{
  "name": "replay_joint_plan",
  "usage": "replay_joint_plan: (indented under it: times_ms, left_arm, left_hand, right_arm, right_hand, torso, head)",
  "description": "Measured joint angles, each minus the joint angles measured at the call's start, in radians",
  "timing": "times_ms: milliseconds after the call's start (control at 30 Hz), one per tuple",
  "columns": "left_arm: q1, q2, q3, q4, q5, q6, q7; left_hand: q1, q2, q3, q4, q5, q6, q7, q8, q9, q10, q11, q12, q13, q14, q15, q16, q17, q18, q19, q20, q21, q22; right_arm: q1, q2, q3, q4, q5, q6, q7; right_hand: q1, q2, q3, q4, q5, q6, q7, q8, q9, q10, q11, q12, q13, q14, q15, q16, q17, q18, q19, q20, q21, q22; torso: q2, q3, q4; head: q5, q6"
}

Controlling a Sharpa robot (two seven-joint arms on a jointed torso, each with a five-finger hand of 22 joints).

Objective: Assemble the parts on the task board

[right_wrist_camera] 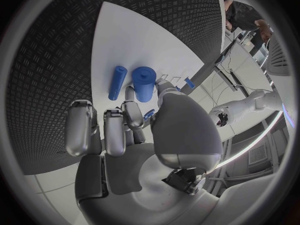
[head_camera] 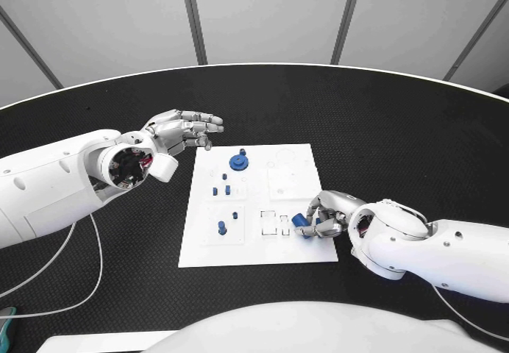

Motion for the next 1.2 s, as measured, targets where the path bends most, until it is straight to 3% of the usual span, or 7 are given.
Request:
replay_joint_plan:
  times_ms: [300, 367, 533, 733, 833, 967, 1200]
  left_arm:
    - [0.0, 0.002, 0.0, -0.002, 0.0, 0.001, -0.001]
    - [0.0, 0.003, 0.0, -0.002, 0.0, 0.001, -0.001]
    - [0.0, 0.003, 0.0, -0.004, 0.0, 0.001, -0.002]
    - [0.0, 0.007, 0.0, -0.009, 0.0, 0.002, -0.002]
    - [0.0, 0.01, 0.0, -0.012, 0.0, 0.003, -0.002]
    - [0.0, 0.015, 0.0, -0.016, 0.0, 0.004, -0.002]
    - [0.0, 0.021, 0.0, -0.019, 0.0, 0.006, -0.002]
  left_hand:
    - [0.0, 0.0, 0.0, 0.0, 0.0, 0.0, 0.0, 0.0, 0.0, 0.0, 0.0, 0.0, 0.0, 0.0, 0.0, 0.0, -0.001, 0.0, 0.0, 0.0, 0.0, 0.0]
    - [0.0, 0.0, 0.0, 0.0, 0.0, 0.0, 0.0, 0.0, 0.0, 0.0, 0.0, 0.0, 0.0, 0.0, 0.0, 0.0, -0.001, 0.0, 0.0, 0.0, 0.0, 0.0]
    - [0.0, 0.0, 0.0, 0.0, 0.0, 0.0, 0.0, 0.0, 0.0, 0.0, 0.0, 0.0, 0.0, 0.0, 0.0, 0.0, -0.001, 0.0, 0.0, 0.0, 0.0, 0.0]
    - [0.0, 0.0, 0.0, 0.0, 0.0, 0.0, 0.0, -0.004, 0.0, 0.0, 0.0, 0.0, 0.0, 0.0, 0.0, 0.0, -0.001, 0.0, -0.004, -0.003, 0.0, 0.0]
    - [0.0, 0.0, 0.0, 0.0, 0.0, 0.0, 0.0, -0.004, 0.0, 0.0, 0.0, 0.0, 0.0, 0.0, 0.0, 0.0, -0.001, 0.0, -0.004, -0.003, 0.0, 0.0]
    - [0.0, 0.0, 0.0, 0.0, 0.0, 0.0, 0.0, -0.004, 0.0, 0.0, 0.0, 0.0, 0.0, 0.0, 0.0, 0.0, -0.001, 0.0, -0.004, -0.003, 0.0, 0.0]
    - [0.0, 0.0, 0.0, 0.0, 0.0, 0.0, 0.0, -0.004, 0.0, 0.0, 0.0, 0.0, 0.0, 0.0, 0.0, 0.0, -0.001, 0.0, -0.004, -0.003, 0.0, 0.0]
  right_arm:
    - [-0.002, 0.003, 0.0, -0.005, 0.0, 0.004, -0.001]
    - [-0.003, 0.002, 0.0, -0.003, 0.0, -0.006, 0.0]
    - [-0.003, -0.007, 0.0, 0.015, 0.0, -0.045, 0.003]
    - [-0.003, -0.025, 0.0, 0.055, 0.0, -0.095, 0.001]
    - [-0.003, -0.033, 0.001, 0.079, 0.007, -0.118, 0.0]
    - [-0.002, -0.034, 0.001, 0.097, 0.012, -0.128, 0.0]
    - [-0.002, 0.005, 0.002, 0.07, 0.043, -0.095, -0.001]
  right_hand:
    - [0.051, 0.008, 0.007, -0.005, 0.056, -0.001, 0.002, 0.01, 0.008, 0.004, -0.004, 0.01, 0.0, 0.0, 0.0, 0.0, 0.0, -0.005, 0.0, 0.0, 0.004, 0.0]
    - [0.069, 0.01, 0.021, -0.005, 0.068, -0.001, 0.002, 0.01, 0.006, 0.011, -0.006, 0.018, 0.0, 0.0, 0.0, 0.003, 0.0, -0.016, 0.0, 0.0, 0.01, 0.0]
    - [0.094, 0.019, 0.059, -0.003, 0.069, 0.008, -0.008, 0.014, 0.0, 0.029, -0.015, 0.05, 0.0, 0.0, 0.0, 0.008, 0.001, -0.016, 0.0, 0.0, 0.019, 0.0]
    - [0.1, 0.02, 0.103, -0.001, 0.098, 0.016, -0.001, 0.022, 0.001, 0.045, -0.023, 0.076, 0.0, -0.001, -0.009, 0.015, 0.001, -0.015, 0.002, -0.009, 0.038, 0.0]
    - [0.087, 0.013, 0.122, 0.0, 0.123, 0.02, 0.003, 0.023, 0.001, 0.057, -0.025, 0.085, 0.0, 0.002, -0.013, 0.019, 0.001, -0.015, 0.002, -0.009, 0.042, 0.0]
    - [0.063, 0.014, 0.139, 0.0, 0.124, 0.023, 0.006, 0.023, 0.001, 0.064, -0.032, 0.095, 0.0, -0.001, -0.016, 0.019, 0.001, -0.015, 0.002, -0.016, 0.051, 0.0]
    - [-0.006, 0.01, 0.162, 0.001, 0.129, 0.035, 0.012, 0.041, 0.003, 0.068, -0.036, 0.095, 0.001, 0.002, -0.02, 0.025, 0.001, -0.015, -0.002, -0.019, 0.054, 0.0]
  torso:
    - [0.0, 0.0001, -0.0012]
    - [0.0, 0.0003, -0.0013]
    - [0.0, 0.001, -0.0016]
    - [0.0, 0.001, -0.0023]
    - [-0.001, 0.0003, -0.0023]
    - [-0.001, -0.0005, -0.0017]
    - [0.0, -0.0015, 0.0007]
  head:
    - [0.002, 0.0]
    - [0.002, 0.0]
    - [0.002, 0.0]
    - [0.001, 0.0]
    - [-0.001, 0.0]
    - [-0.003, 0.0]
    - [-0.001, 0.0]
